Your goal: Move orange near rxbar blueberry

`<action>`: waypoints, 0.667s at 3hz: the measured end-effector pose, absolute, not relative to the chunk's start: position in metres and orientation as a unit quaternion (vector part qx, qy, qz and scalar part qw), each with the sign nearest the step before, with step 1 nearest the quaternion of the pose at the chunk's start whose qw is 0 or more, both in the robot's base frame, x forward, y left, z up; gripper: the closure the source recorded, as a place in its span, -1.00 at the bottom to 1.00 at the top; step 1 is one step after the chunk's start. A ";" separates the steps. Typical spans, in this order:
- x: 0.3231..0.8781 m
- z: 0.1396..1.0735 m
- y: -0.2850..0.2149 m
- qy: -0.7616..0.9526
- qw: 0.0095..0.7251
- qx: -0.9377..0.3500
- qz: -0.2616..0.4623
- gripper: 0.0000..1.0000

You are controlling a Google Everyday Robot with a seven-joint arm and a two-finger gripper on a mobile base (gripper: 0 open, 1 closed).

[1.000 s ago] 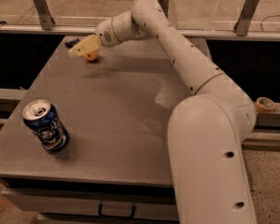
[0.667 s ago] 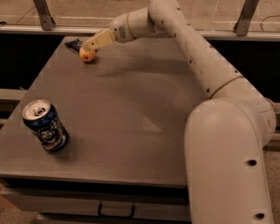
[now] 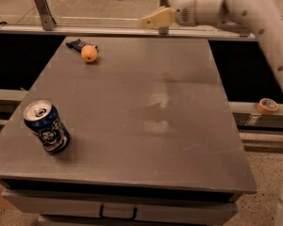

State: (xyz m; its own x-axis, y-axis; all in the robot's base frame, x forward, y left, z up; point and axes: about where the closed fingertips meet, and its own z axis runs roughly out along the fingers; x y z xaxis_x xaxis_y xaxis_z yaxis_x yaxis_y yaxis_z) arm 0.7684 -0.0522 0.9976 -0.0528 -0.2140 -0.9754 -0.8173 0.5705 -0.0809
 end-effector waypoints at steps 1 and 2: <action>0.718 1.055 -0.126 0.667 0.621 -0.357 0.203 -1.00; 0.699 1.062 -0.186 0.680 0.632 -0.330 0.172 -1.00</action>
Offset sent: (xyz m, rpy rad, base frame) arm -0.0419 -0.0600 0.0486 -0.0090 -0.0932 -0.0999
